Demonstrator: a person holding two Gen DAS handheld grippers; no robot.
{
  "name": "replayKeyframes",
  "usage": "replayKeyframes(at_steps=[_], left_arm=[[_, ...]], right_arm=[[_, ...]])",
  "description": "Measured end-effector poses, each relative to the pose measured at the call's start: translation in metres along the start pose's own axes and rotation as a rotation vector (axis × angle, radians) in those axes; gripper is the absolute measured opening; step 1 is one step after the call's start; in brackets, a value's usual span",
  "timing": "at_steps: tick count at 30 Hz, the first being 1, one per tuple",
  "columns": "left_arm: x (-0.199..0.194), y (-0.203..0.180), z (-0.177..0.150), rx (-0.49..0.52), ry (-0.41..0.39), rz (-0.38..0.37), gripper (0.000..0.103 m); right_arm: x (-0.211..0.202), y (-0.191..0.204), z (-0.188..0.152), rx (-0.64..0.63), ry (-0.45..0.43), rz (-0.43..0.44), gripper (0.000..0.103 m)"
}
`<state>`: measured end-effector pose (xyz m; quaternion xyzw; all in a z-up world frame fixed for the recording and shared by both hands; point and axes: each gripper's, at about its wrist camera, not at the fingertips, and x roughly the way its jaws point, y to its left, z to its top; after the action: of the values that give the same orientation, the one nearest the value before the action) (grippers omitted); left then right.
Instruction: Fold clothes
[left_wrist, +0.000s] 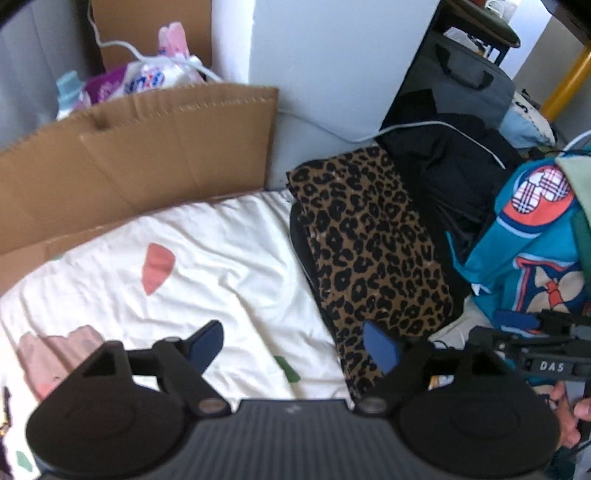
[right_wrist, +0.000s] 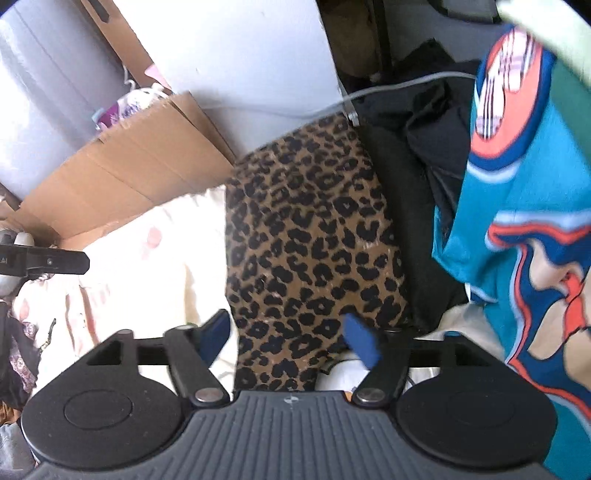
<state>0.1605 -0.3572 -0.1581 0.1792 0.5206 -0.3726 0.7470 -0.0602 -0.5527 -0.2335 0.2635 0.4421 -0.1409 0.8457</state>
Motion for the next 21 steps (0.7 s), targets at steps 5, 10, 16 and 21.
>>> replayKeyframes(at_steps=[5, 10, 16, 21], left_arm=[[-0.034, 0.013, 0.003, -0.034, -0.004, 0.024, 0.094], [-0.068, 0.033, -0.004, -0.093, -0.006, 0.069, 0.097], [-0.116, 0.054, -0.016, -0.134, -0.013, 0.134, 0.101], [-0.154, 0.07, -0.023, -0.177, -0.017, 0.212, 0.101]], right_arm=[[-0.023, 0.012, 0.011, 0.017, 0.023, 0.022, 0.089], [-0.05, 0.025, 0.024, 0.011, 0.045, 0.028, 0.099], [-0.08, 0.041, 0.046, 0.027, 0.036, 0.022, 0.102], [-0.097, 0.056, 0.056, 0.022, 0.07, 0.019, 0.102]])
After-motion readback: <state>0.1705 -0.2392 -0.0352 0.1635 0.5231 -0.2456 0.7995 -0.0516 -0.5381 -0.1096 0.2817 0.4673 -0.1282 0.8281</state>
